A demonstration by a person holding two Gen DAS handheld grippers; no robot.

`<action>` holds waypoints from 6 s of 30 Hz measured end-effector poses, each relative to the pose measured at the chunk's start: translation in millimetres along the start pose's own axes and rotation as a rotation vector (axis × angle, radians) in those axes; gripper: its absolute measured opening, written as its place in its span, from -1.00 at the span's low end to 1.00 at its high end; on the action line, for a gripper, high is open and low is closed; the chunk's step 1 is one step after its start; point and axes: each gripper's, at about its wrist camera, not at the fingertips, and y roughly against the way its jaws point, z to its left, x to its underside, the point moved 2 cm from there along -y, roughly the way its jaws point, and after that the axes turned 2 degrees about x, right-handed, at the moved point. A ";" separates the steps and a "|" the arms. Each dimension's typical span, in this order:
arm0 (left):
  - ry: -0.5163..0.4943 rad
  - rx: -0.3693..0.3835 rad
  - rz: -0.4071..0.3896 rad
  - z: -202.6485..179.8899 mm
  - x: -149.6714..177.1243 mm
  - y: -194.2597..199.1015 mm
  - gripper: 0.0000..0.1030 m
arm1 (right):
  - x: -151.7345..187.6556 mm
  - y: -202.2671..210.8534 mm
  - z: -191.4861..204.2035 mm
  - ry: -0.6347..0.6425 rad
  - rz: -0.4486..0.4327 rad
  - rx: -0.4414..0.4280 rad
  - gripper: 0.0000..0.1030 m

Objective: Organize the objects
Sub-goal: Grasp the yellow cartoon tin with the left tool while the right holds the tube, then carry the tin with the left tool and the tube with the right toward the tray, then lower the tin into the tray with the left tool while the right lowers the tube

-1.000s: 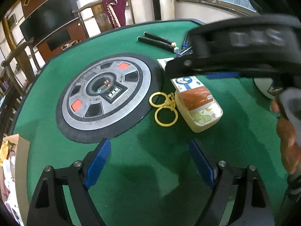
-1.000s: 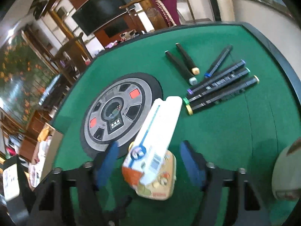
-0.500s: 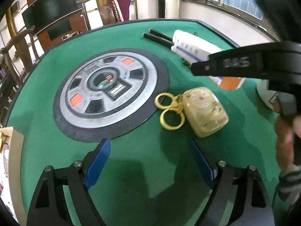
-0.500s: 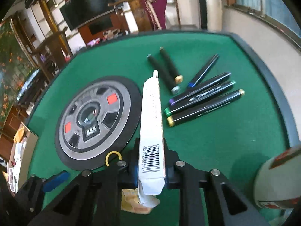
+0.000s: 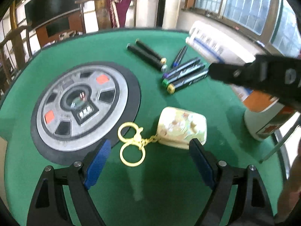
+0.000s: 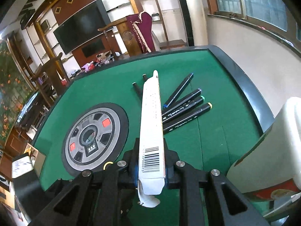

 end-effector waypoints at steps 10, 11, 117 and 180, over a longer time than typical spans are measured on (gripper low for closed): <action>-0.076 0.107 0.017 -19.9 -15.2 -21.7 0.64 | -4.9 -5.6 -11.8 -0.043 -0.001 0.015 -0.63; -0.074 0.122 0.022 -21.5 -14.8 -23.9 0.64 | -4.9 -5.6 -14.7 -0.049 0.000 0.018 -0.63; 0.310 -0.124 -0.190 264.1 168.2 247.7 0.23 | 170.5 18.6 249.1 0.396 0.079 -0.342 -0.62; 0.326 -0.432 -0.113 349.9 146.6 206.9 0.24 | 124.6 -92.0 394.5 0.726 0.179 -0.380 -0.62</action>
